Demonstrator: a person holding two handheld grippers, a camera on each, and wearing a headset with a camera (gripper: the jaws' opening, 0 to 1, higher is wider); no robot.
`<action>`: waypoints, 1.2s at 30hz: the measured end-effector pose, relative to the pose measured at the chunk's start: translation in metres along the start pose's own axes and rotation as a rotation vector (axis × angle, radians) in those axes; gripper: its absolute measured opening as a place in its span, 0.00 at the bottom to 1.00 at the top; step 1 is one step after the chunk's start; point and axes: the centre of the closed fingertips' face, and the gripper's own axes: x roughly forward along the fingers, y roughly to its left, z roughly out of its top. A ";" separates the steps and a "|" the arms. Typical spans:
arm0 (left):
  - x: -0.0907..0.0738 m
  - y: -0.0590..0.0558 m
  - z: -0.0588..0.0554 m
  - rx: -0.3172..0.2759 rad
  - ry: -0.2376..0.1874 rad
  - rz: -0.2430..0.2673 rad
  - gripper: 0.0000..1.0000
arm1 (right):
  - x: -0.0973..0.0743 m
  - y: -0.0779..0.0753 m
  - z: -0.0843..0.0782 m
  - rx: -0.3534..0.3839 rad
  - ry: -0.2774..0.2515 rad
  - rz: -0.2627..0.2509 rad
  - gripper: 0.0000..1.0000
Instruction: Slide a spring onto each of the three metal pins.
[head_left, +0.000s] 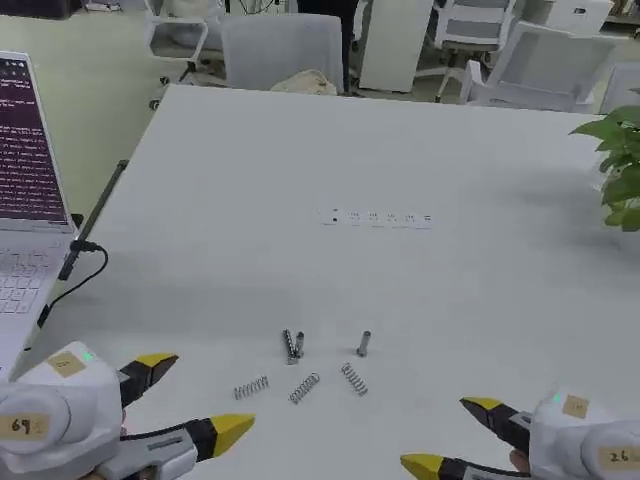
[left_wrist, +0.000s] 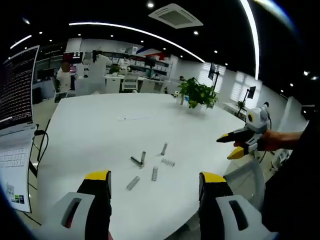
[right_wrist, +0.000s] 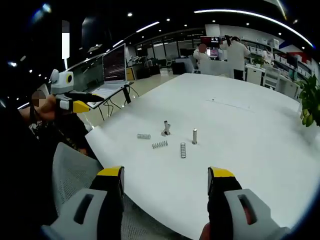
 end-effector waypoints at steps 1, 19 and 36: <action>0.000 0.000 0.000 0.001 0.000 0.001 0.66 | 0.000 0.000 0.000 0.001 -0.001 0.000 0.66; -0.006 0.003 -0.001 -0.009 -0.001 0.029 0.64 | 0.002 -0.006 0.004 -0.005 -0.009 0.012 0.64; -0.014 0.011 -0.002 -0.028 -0.014 0.070 0.62 | 0.011 0.000 0.011 -0.034 -0.009 0.051 0.63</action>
